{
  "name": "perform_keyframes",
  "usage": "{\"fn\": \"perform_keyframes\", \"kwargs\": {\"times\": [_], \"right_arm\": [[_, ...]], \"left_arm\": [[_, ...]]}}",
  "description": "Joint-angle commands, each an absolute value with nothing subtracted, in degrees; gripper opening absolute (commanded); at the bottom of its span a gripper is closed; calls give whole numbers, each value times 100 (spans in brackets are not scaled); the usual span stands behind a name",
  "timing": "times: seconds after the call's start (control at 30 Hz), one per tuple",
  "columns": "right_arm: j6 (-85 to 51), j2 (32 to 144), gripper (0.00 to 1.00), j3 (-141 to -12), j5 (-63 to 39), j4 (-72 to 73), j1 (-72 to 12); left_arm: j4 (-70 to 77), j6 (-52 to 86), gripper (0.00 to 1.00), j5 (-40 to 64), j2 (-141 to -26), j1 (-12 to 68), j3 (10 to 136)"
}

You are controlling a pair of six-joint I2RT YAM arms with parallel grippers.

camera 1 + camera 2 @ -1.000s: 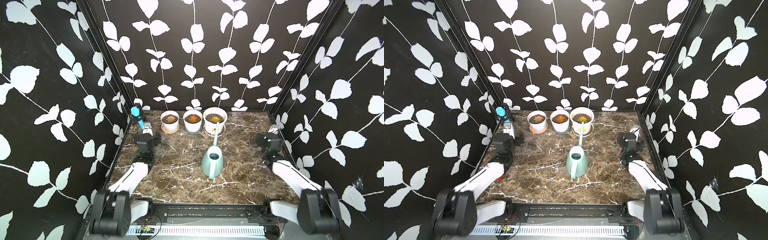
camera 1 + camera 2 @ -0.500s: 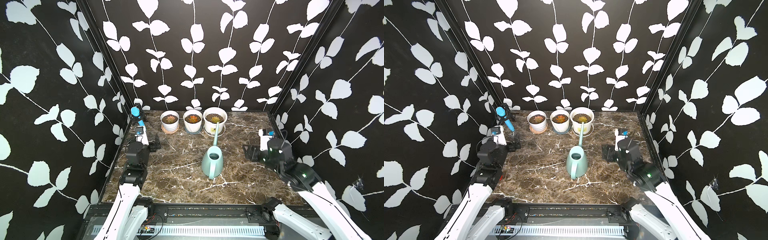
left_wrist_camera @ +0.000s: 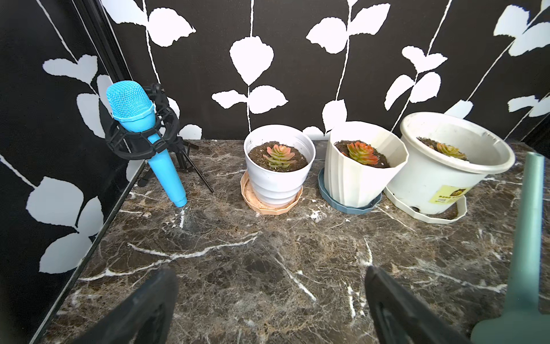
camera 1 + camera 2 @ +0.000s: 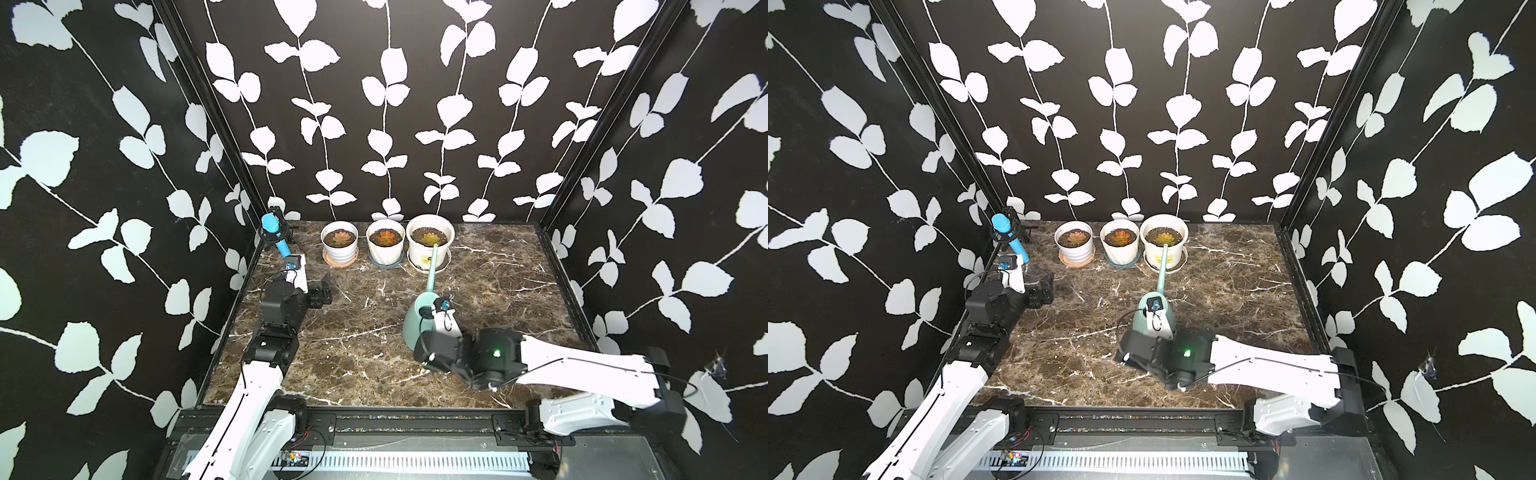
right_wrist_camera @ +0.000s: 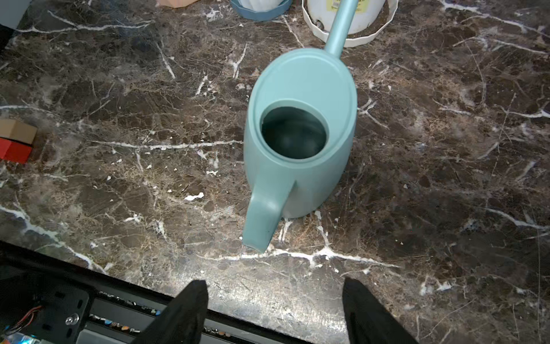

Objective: Water the succulent around the soil edge
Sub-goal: Pick up the watering can from the center of the board.

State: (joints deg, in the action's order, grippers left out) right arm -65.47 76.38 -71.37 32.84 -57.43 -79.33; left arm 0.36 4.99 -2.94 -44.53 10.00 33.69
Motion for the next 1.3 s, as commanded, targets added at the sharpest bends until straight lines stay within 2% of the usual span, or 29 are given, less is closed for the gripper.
{"fn": "perform_keyframes", "kwargs": {"times": [0.0, 0.2, 0.33, 0.7, 1.27], "right_arm": [[-7763, 7952, 73, -7736, 4219, -6203, -8162], [-7617, 8305, 73, -7741, 4058, -5868, -8110], [-7443, 8170, 68, -7353, 3657, -5425, -7865], [-7251, 8396, 66, -7286, 2865, -5405, -7638], [-7438, 8673, 63, -6899, 2856, -5226, -7546]], "left_arm": [[132, 471, 99, -393, -4445, 1102, 3283], [193, 449, 99, -395, -4554, 1208, 3271], [199, 436, 99, -378, -4595, 1247, 3245], [183, 409, 99, -366, -4704, 1274, 3244], [167, 382, 99, -333, -4814, 1335, 3243]]}}
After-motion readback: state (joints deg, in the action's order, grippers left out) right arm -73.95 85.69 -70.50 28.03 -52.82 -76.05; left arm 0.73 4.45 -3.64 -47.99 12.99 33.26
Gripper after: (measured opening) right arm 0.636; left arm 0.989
